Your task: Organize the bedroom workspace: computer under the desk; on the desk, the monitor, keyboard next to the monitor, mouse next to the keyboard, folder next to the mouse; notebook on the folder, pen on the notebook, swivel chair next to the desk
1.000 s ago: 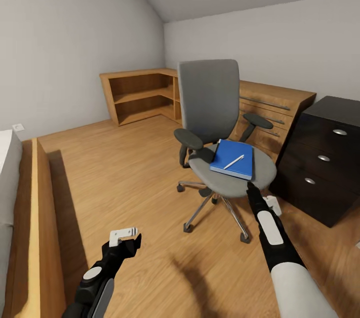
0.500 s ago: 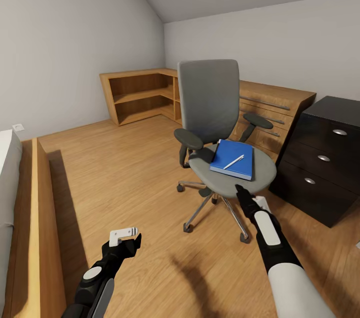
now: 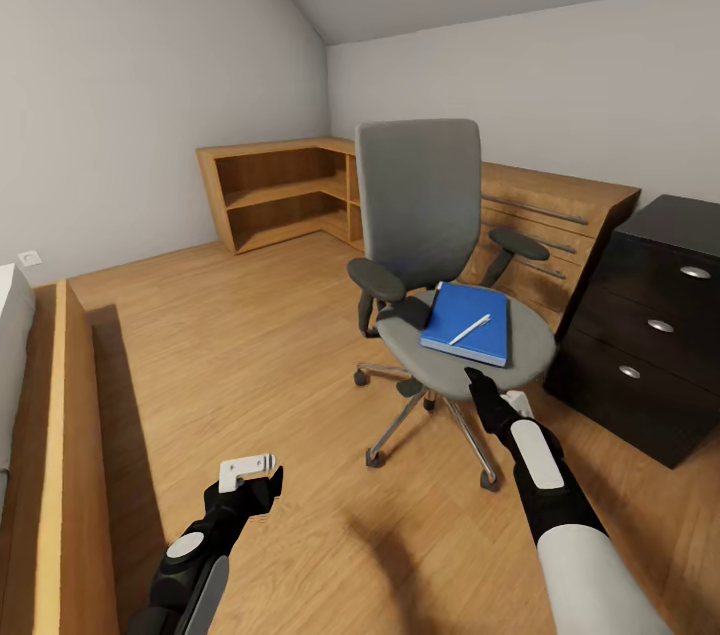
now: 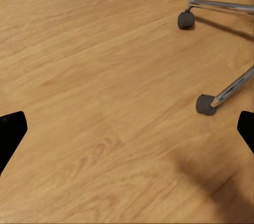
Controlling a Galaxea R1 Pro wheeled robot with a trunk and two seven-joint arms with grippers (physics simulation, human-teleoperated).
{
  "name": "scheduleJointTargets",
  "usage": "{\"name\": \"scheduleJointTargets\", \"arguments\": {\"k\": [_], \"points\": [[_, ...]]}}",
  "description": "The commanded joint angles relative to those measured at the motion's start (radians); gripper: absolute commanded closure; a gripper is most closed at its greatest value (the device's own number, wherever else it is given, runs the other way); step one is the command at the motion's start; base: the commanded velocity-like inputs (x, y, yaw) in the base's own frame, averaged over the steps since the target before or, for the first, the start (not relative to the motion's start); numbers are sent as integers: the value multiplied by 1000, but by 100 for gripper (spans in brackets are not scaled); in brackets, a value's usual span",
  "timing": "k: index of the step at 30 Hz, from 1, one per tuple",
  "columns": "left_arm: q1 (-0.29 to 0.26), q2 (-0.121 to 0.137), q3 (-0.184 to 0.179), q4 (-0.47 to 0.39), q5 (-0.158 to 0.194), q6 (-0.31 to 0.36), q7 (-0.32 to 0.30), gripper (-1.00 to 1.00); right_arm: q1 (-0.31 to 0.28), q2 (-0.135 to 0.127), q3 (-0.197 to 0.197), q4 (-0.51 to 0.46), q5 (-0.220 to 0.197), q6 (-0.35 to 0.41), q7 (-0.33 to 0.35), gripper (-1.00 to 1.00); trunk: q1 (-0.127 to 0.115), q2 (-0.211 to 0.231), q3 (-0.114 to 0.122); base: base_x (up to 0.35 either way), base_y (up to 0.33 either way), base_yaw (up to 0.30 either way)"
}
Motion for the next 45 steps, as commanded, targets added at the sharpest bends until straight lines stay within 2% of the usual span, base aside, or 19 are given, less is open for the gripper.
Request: {"name": "scheduleJointTargets", "arguments": {"k": [1,40,45], "points": [[0,0,-2,-1,11,4,9,-100,0,1,-4,17,1,7,-8,-100,1,0,-1,314,0,0],[0,-1,-3,9,10,2,9,-100,0,-3,-3,16,10,3,-7,-100,1,0,-1,321,0,0],[0,-2,-3,11,11,4,9,-100,0,-3,-2,16,11,3,-7,-100,1,0,-1,105,0,0]]}}
